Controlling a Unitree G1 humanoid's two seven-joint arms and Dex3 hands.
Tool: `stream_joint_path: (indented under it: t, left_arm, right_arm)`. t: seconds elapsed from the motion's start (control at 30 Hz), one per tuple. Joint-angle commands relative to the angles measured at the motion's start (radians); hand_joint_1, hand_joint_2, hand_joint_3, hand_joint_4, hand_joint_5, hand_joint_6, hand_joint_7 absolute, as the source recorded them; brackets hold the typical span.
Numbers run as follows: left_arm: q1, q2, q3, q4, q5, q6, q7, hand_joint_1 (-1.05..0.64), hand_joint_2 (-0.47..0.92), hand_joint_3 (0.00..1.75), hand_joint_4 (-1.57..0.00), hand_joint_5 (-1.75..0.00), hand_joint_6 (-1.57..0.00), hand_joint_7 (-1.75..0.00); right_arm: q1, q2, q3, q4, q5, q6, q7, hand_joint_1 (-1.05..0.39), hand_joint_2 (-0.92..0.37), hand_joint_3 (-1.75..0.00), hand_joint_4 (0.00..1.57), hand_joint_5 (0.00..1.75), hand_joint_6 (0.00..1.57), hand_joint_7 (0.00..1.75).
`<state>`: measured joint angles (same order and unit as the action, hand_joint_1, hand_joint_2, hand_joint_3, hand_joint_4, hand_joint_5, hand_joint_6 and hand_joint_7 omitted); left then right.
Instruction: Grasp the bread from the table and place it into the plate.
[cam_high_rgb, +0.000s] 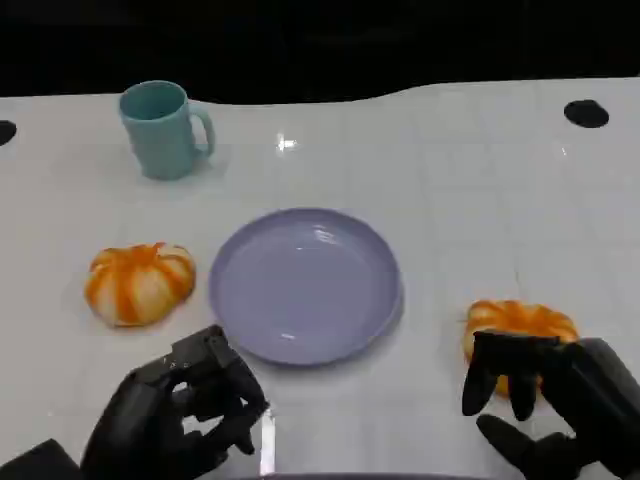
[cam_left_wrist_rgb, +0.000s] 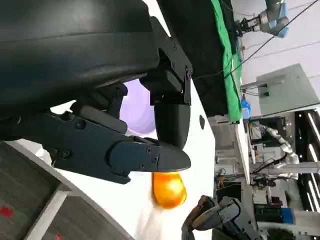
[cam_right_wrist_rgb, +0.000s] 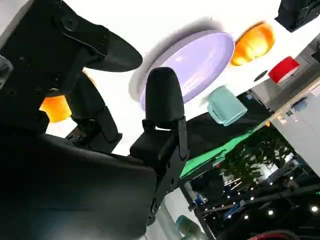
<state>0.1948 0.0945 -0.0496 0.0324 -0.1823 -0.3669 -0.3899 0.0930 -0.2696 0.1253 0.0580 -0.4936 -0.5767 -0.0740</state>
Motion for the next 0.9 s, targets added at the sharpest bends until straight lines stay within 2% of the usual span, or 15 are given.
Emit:
stream_joint_path:
  t: [0.03, 0.43, 0.9]
  left_arm:
    - [0.000, 0.014, 0.008, -0.003, -0.007, 0.003, -0.007, -0.53, 0.92, 0.29, -0.71, -1.75, -0.62, -1.55]
    - [0.000, 0.016, 0.010, 0.002, -0.008, -0.002, -0.011, -0.52, 0.92, 0.29, -0.70, -1.75, -0.61, -1.56]
    - [-0.005, 0.016, 0.012, 0.012, -0.009, -0.013, -0.014, -0.51, 0.92, 0.29, -0.70, -1.75, -0.61, -1.56]
  right_arm:
    - [0.002, -0.010, 0.002, -0.003, 0.008, 0.000, -0.004, -0.07, -0.14, -1.36, 0.90, 1.72, 0.75, 1.46]
    - [-0.001, -0.011, 0.003, 0.004, 0.006, -0.010, -0.012, -0.06, -0.14, -1.35, 0.90, 1.71, 0.75, 1.45]
    - [0.003, -0.007, 0.001, -0.014, -0.001, 0.013, -0.009, -0.06, -0.15, -1.31, 0.89, 1.67, 0.75, 1.42]
